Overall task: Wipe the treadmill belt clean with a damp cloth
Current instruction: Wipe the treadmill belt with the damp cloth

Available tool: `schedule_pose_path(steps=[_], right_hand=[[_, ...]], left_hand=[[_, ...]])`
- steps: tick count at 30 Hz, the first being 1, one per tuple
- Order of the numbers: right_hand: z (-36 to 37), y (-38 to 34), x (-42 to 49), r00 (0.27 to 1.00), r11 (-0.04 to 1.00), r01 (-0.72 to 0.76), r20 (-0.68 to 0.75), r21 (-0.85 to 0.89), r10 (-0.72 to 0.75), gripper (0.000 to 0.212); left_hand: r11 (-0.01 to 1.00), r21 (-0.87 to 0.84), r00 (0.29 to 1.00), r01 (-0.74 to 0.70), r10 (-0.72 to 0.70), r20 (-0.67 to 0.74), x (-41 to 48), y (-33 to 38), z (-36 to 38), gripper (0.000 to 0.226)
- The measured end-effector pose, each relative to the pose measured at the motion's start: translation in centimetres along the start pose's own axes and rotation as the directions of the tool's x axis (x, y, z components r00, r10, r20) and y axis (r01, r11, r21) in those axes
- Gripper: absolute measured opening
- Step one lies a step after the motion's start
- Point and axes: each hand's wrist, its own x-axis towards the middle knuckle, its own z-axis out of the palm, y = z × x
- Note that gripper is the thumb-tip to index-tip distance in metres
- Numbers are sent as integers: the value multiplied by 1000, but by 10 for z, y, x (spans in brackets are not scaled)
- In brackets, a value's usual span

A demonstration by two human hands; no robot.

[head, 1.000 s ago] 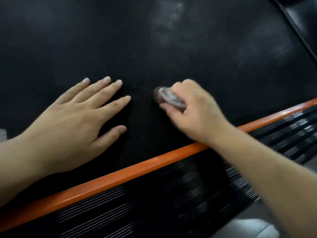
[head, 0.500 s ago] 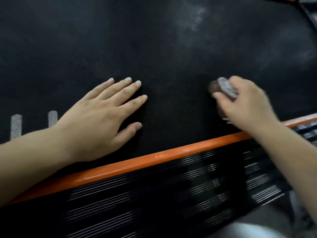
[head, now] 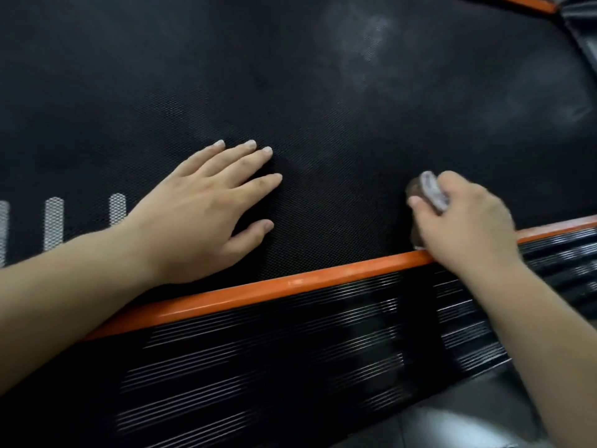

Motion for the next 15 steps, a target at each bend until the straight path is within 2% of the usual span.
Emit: schedule_pose_path(steps=[2,4,6,8,11,12,13,15], right_hand=[[11,-43,-20,990,989,143,-15,43,-142,32],[21,-90,-43,944,928,323,12,187,-331,33],[22,-102,-40,908,882,402,15,246,-418,34],[23,-80,-7,931,915,362,-15,178,-365,31],[17,-58,43,994,989,92,-63,117,-85,25],[20,-65,45,995,994,65,-77,91,-58,25],[24,-80,39,992,992,107,-79,67,-102,26],[32,-116,4,954,941,297,-83,162,-287,23]], left_hand=[[1000,-11,1000,-5,5,9,1,-1,-1,68],[1000,-12,999,-25,25,33,-1,-7,-4,69],[999,-7,998,-33,33,52,-8,-17,-9,70],[999,-22,997,-32,33,64,-19,-29,-15,70],[999,-41,994,-36,39,97,-35,-50,-21,72],[999,-45,995,-26,30,95,-39,-55,-23,73],[999,-52,996,-4,8,85,-41,-58,-23,73],[998,-49,998,32,-29,49,-45,-59,-22,73]])
